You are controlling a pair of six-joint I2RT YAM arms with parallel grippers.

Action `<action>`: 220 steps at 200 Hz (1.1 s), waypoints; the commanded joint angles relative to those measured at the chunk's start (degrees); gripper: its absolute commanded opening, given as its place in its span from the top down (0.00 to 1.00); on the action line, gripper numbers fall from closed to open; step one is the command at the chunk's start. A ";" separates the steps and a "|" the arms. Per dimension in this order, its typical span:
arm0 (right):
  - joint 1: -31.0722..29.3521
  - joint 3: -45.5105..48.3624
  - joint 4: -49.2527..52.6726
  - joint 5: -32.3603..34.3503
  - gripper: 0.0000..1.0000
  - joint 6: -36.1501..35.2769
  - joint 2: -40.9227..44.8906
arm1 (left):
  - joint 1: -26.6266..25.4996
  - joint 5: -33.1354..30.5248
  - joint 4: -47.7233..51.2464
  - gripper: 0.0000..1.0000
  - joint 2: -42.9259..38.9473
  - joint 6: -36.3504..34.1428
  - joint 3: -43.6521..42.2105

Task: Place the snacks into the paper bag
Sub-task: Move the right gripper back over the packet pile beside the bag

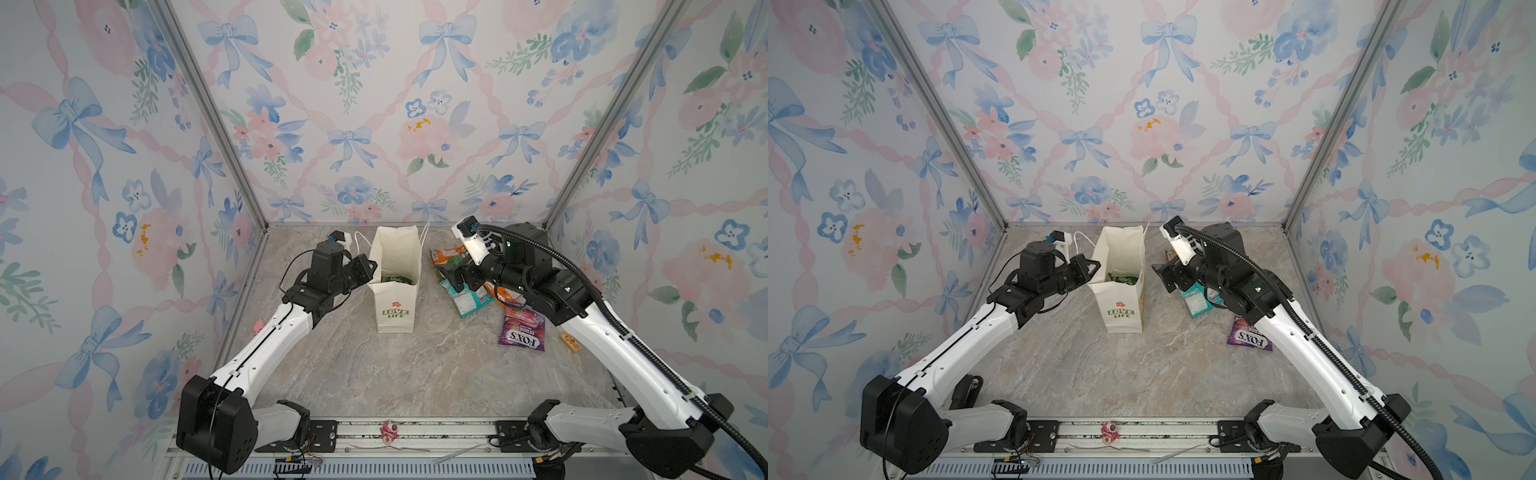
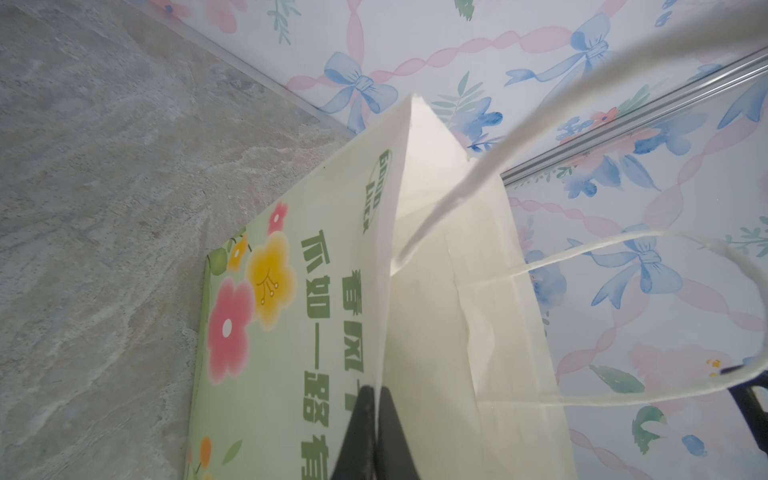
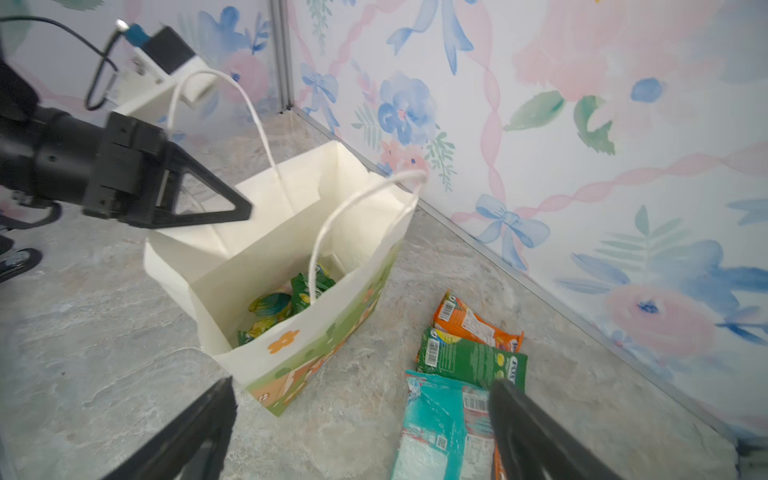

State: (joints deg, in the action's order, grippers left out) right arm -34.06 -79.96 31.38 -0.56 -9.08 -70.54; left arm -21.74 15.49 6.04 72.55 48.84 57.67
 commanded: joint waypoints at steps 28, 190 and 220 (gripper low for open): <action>9.37 8.58 -3.67 4.63 0.03 11.73 2.89 | -0.17 2.01 -2.61 1.00 0.99 -0.70 1.44; 8.14 5.19 4.46 17.47 0.03 13.54 -20.39 | -0.21 1.88 -3.31 1.00 2.07 0.12 1.74; 7.21 3.88 5.46 17.95 0.03 15.00 -23.97 | -0.18 1.94 -3.32 1.00 1.98 -0.05 1.62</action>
State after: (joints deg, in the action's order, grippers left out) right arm -25.76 -73.49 35.03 15.75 3.70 -92.14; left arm -21.74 16.56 4.29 74.11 48.73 57.82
